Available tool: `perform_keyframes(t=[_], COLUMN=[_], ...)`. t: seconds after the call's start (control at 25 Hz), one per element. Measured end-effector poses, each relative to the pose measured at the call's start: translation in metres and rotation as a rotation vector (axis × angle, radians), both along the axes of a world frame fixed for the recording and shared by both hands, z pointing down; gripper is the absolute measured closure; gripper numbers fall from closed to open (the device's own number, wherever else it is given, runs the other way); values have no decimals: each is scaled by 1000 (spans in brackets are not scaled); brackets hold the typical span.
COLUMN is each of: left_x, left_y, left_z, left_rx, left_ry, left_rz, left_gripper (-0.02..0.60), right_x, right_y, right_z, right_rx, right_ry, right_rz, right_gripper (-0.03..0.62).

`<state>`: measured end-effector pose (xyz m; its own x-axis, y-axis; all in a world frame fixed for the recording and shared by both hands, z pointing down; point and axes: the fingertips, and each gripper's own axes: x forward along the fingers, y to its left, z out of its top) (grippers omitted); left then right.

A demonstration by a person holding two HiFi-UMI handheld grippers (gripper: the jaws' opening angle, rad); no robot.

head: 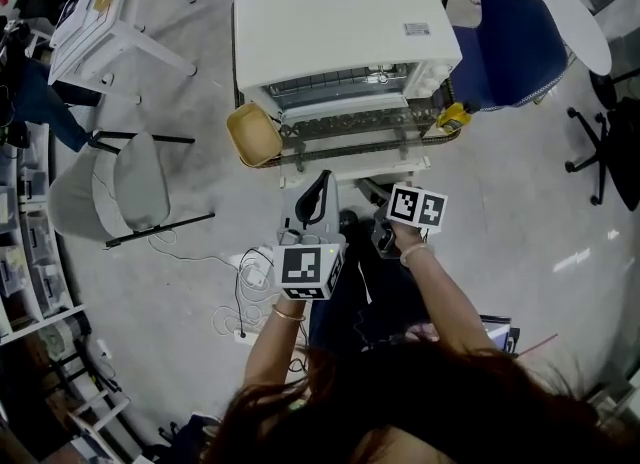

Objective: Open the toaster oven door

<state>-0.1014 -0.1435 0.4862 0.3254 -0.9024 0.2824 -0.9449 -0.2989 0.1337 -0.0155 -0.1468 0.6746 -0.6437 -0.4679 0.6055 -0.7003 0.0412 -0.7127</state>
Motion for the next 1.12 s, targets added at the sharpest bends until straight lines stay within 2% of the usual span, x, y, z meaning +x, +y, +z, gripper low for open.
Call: perform_keyframes(t=[0.6,1.12], left_x=[-3,-3], left_y=[4,6], left_z=[33,57], left_rx=[-21,-24], left_ry=[13,16], left_rz=[-16,-21], left_gripper=[566,566], right_x=[2,2], right_y=[7,9], right_z=[27,41], right_rx=[-11,39], right_ry=[0,-13], right_rz=[-13,-22], right_gripper=[353,353])
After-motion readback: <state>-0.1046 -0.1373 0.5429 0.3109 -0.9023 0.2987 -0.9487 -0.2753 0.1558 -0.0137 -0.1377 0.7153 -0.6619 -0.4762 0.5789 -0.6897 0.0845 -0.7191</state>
